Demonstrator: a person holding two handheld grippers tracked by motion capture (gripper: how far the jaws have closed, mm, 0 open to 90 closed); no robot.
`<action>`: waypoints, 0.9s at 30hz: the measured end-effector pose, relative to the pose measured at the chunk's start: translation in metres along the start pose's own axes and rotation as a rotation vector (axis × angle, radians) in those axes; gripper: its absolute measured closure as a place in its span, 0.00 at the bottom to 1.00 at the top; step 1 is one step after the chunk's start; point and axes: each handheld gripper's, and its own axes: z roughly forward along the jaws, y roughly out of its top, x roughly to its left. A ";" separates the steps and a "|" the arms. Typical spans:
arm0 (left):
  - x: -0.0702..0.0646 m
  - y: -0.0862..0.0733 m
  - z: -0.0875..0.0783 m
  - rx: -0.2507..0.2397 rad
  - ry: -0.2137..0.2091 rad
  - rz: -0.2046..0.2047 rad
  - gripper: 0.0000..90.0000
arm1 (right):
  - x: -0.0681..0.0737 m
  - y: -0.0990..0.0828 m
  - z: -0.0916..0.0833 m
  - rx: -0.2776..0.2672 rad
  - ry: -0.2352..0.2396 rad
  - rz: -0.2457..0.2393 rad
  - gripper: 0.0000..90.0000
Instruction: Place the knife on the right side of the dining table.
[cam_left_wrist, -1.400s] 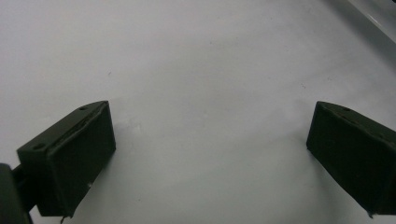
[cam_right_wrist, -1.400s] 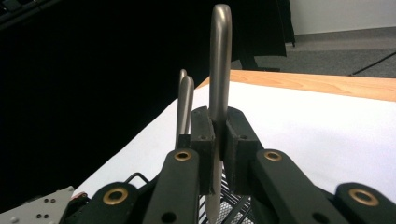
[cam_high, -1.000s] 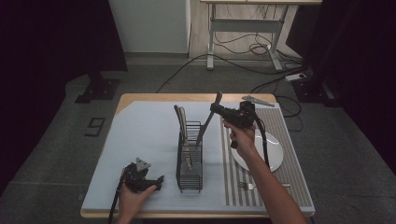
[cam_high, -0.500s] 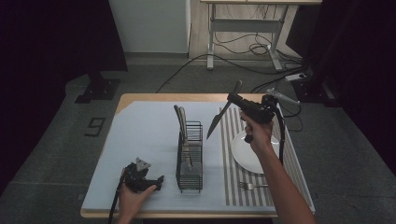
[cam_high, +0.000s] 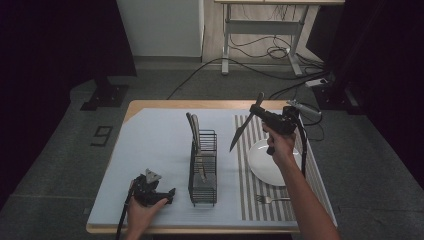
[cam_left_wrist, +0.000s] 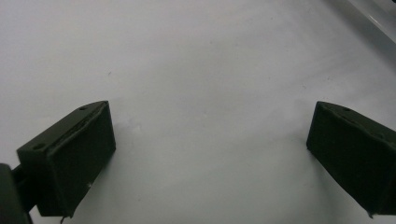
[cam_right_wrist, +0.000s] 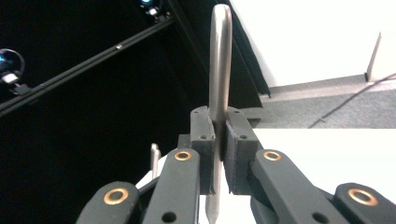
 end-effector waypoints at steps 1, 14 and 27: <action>0.000 0.000 0.000 -0.001 0.000 -0.002 0.01 | -0.004 -0.002 0.002 0.006 -0.011 0.004 0.94; 0.000 0.000 0.000 -0.001 0.000 -0.001 0.01 | -0.023 -0.009 0.005 0.016 -0.063 0.016 0.93; 0.000 0.000 0.000 -0.001 0.000 -0.001 0.01 | -0.039 -0.010 0.008 0.004 -0.121 0.016 0.93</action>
